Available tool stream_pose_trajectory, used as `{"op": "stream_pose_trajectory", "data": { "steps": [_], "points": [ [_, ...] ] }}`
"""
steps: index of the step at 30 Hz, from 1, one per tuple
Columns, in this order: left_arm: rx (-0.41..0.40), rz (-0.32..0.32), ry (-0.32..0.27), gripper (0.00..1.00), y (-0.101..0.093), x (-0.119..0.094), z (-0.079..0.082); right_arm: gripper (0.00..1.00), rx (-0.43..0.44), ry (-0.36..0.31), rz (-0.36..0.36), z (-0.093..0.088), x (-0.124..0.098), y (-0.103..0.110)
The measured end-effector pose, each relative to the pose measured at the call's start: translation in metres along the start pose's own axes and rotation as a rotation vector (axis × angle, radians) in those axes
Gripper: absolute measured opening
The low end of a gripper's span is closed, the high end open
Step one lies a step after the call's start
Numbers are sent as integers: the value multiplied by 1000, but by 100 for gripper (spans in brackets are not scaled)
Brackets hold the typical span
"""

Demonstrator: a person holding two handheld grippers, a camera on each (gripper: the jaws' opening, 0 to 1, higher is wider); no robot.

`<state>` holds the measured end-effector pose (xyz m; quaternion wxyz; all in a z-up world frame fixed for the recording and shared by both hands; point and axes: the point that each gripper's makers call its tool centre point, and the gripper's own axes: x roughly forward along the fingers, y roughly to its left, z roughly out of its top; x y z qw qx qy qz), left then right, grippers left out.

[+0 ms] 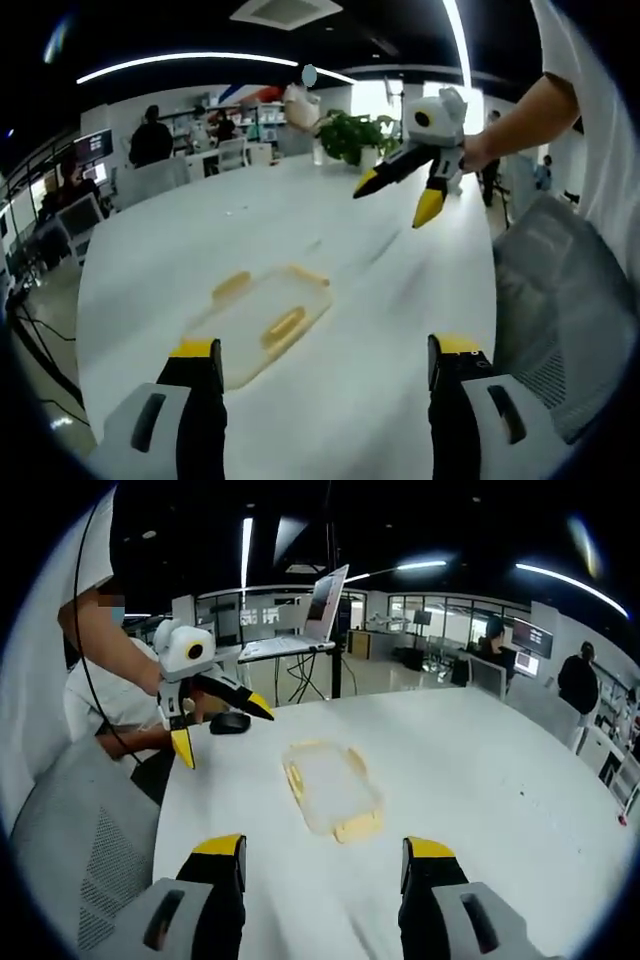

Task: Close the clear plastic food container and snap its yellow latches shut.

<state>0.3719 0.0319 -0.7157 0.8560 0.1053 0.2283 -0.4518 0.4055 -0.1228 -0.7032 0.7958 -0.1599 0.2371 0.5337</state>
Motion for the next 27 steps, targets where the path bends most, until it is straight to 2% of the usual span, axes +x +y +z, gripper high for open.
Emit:
{"op": "stream_pose_trajectory", "data": {
  "steps": [9, 27],
  "points": [
    [15, -20, 16, 82, 6, 1, -3, 60, -10, 8, 19, 5, 10, -4],
    [38, -72, 48, 81, 18, 5, -12, 60, -59, 66, 69, 1, 30, -12]
  ]
}}
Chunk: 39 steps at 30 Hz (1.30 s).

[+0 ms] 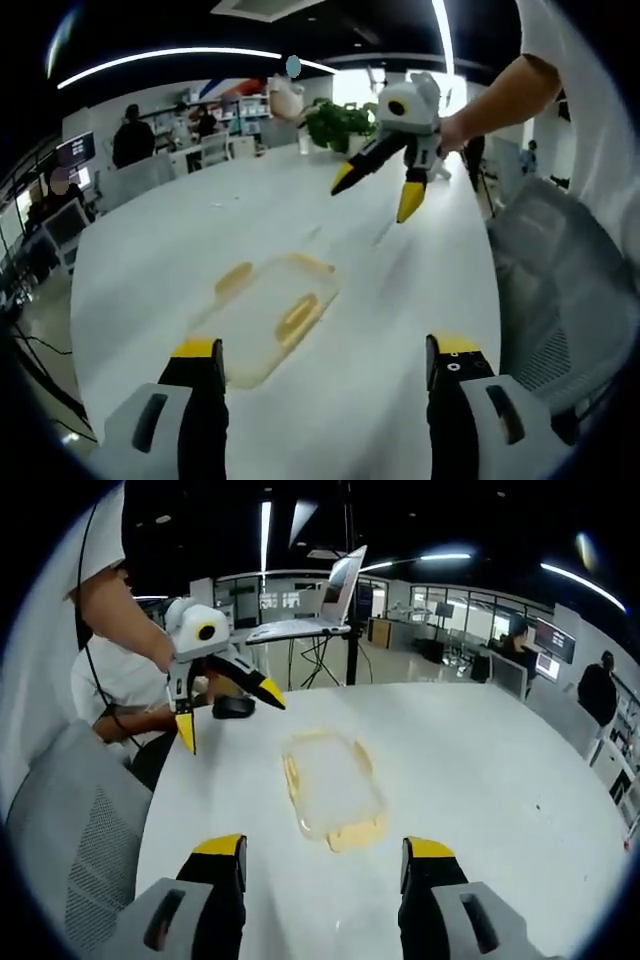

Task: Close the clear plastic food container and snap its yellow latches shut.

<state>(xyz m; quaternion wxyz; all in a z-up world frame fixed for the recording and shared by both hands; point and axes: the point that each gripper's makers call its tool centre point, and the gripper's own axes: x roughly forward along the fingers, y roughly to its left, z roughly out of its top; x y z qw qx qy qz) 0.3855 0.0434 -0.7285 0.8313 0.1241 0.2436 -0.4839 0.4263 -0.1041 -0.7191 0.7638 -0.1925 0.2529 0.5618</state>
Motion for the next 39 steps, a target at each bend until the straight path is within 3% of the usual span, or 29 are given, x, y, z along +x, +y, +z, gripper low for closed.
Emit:
{"op": "stream_pose_trajectory", "data": {
  "steps": [20, 39],
  "points": [
    [40, -32, 48, 79, 22, -1, -8, 58, -47, 42, 55, 6, 20, -7],
    [95, -57, 98, 78, 44, -8, -12, 58, -90, 105, 124, -3, 32, -9]
  ]
}}
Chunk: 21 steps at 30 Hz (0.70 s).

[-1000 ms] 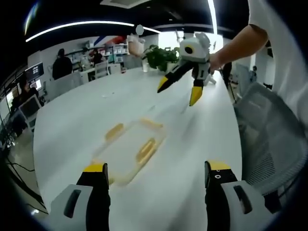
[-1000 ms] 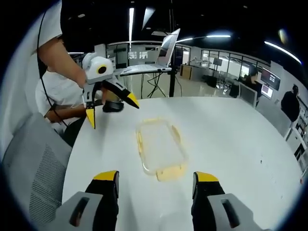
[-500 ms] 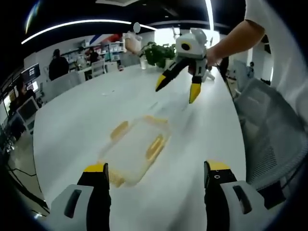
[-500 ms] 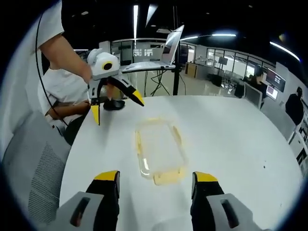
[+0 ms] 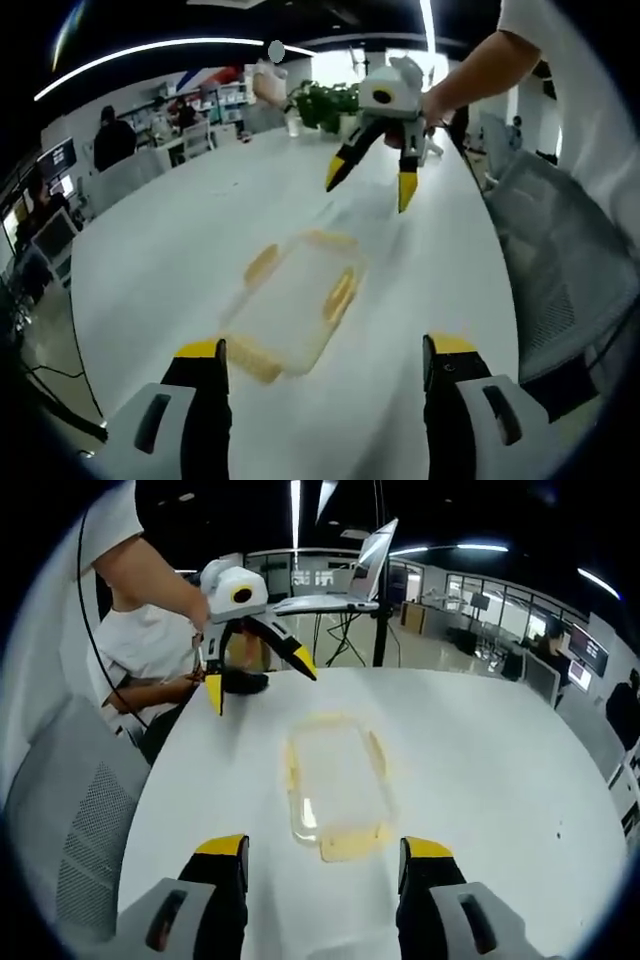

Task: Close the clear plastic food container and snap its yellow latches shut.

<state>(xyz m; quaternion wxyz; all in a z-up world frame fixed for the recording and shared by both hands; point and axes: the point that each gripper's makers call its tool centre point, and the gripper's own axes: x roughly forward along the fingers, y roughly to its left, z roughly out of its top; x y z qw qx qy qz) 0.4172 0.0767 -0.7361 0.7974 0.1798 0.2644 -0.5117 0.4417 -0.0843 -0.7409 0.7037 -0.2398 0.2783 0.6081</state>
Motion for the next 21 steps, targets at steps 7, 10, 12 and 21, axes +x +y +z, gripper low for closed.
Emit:
{"op": "stream_pose_trajectory", "data": {
  "steps": [7, 10, 12, 21],
  "points": [
    [33, -20, 33, 76, 6, 2, -3, 59, -23, 22, 21, -2, 3, -4],
    [43, -29, 41, 76, 8, 3, -3, 59, -30, 31, 28, -2, 6, -6],
    [56, -46, 53, 77, 8, 4, -4, 59, -32, 35, 35, -2, 7, -6],
    [102, -72, 88, 76, 12, 9, -8, 58, -49, 61, 60, -5, 12, -9]
  ]
}}
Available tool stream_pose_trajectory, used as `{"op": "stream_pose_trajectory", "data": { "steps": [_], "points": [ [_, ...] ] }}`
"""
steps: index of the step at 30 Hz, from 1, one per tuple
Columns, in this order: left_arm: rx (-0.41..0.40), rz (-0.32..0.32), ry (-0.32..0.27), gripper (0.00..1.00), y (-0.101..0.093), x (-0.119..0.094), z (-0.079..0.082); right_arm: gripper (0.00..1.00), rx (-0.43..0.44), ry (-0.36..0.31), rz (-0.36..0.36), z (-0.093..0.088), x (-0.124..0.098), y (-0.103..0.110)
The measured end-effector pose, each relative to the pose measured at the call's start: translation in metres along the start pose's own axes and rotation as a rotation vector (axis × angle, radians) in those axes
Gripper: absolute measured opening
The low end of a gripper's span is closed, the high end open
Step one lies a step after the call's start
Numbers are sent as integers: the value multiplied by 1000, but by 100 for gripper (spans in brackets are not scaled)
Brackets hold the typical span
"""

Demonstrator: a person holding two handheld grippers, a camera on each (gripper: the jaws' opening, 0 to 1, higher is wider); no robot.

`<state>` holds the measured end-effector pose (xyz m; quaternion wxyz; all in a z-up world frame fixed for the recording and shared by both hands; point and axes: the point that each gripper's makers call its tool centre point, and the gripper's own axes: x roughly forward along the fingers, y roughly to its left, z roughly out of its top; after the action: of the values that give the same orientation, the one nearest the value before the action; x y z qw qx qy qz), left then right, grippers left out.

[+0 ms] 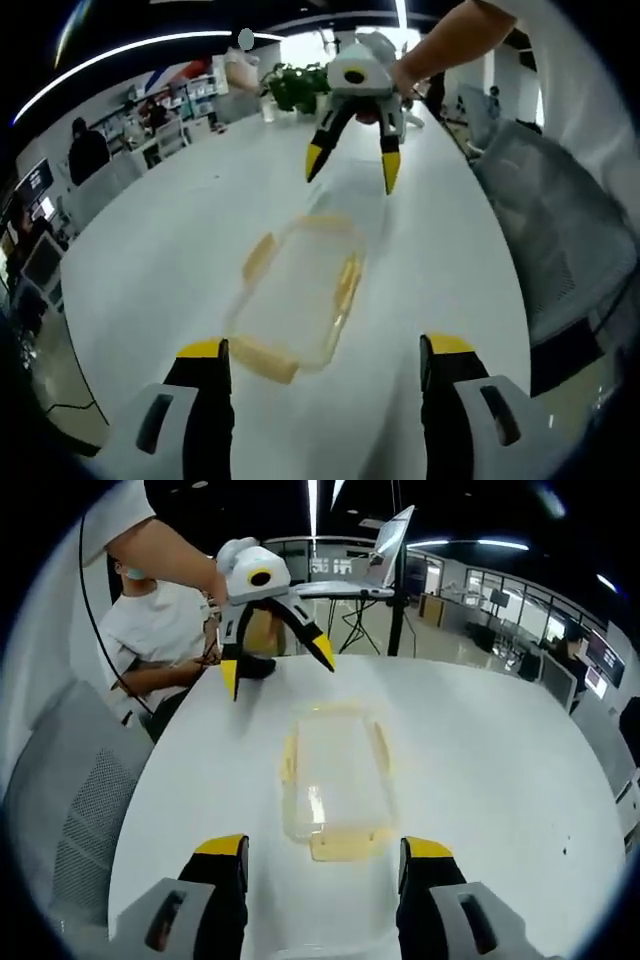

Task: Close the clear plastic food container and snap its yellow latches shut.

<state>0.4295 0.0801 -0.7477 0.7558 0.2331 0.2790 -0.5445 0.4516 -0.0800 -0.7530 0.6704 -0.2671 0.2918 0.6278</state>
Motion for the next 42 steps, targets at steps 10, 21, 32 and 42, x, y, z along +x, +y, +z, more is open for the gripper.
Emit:
{"op": "stream_pose_trajectory", "data": {
  "steps": [10, 21, 32, 42],
  "points": [
    [33, -18, 32, 75, 9, 4, -3, 58, -27, 36, 28, -1, 10, -2],
    [79, -53, 78, 74, 17, 11, -10, 57, -35, 69, 42, 0, 20, -11],
    [132, -102, 135, 74, 18, 17, -19, 57, -64, 140, 61, -9, 25, -11],
    [156, -118, 159, 72, 28, 18, -25, 58, -69, 174, 77, -13, 29, -12]
  ]
}}
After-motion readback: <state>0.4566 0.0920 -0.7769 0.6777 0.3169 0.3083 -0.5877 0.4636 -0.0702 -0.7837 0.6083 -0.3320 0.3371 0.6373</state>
